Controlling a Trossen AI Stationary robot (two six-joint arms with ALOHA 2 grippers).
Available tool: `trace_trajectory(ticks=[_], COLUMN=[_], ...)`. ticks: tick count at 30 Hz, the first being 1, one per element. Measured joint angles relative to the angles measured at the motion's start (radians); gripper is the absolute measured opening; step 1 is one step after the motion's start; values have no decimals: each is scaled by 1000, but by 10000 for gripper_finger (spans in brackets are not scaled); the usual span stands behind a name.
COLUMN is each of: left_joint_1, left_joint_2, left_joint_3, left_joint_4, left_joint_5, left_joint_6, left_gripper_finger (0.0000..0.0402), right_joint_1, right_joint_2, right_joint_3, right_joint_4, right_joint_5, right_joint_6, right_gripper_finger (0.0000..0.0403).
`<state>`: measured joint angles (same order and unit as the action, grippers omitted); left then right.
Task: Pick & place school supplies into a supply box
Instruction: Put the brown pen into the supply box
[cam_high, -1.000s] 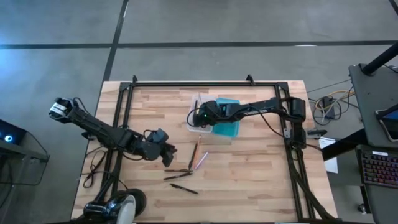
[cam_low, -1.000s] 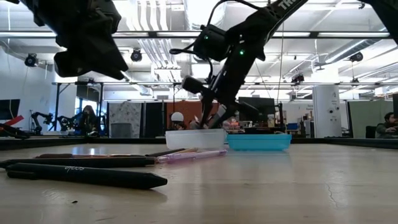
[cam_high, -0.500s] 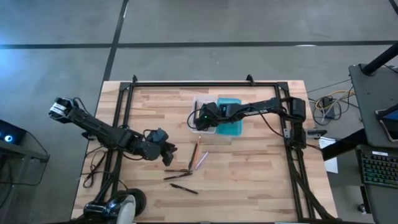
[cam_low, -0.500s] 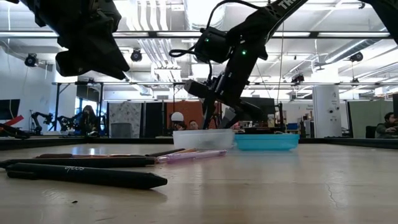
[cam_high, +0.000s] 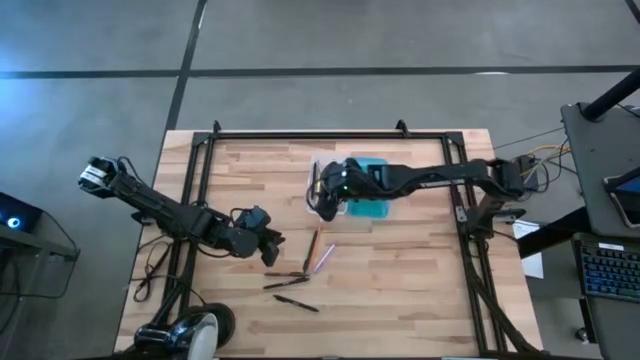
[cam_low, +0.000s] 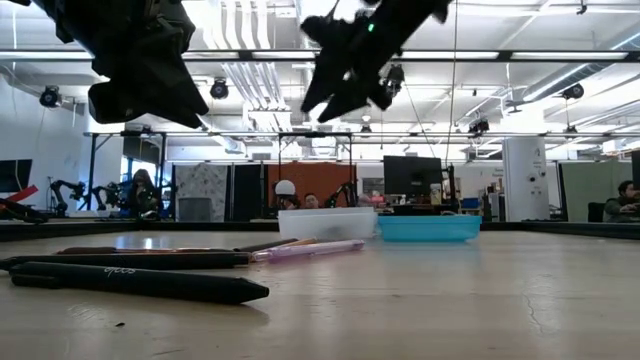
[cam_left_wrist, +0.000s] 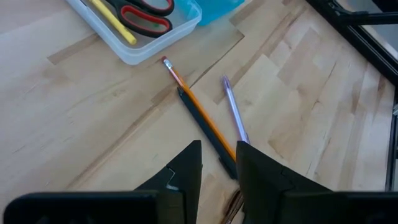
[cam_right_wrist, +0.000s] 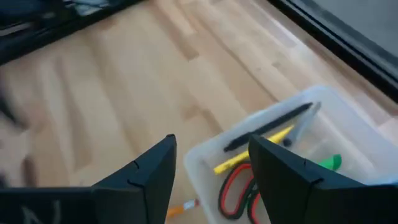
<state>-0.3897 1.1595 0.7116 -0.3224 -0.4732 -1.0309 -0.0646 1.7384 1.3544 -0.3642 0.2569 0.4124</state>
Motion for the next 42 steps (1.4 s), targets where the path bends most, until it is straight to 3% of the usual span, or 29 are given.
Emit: trace_trajectory(ticks=[10,18,27,34,39,42], left_joint_1=[2,3,3,2,2,24], left_joint_2=[0,0,0,1,2,24], left_joint_3=[0,0,0,0,0,0], left_joint_4=[0,4,17,38,124,204], left_joint_5=[0,-15,-15,-15,-3,71], left_joint_6=[8,7,-59,-124,-61,16], left_gripper_finger=[83,83,83,83,83,83], right_joint_1=[227,405,473,527,542,540], right_joint_2=[-69,-7,39,64,62,64], right_joint_3=[-9,-60,-61,-51,-43,-45], right_joint_4=[-316,-380,-395,-455,-445,-444], right_joint_5=[1,-34,-57,-104,-56,-56], right_joint_6=[-135,-143,-72,-150,-102,-7], right_gripper_finger=[175,180,180,178,176,175])
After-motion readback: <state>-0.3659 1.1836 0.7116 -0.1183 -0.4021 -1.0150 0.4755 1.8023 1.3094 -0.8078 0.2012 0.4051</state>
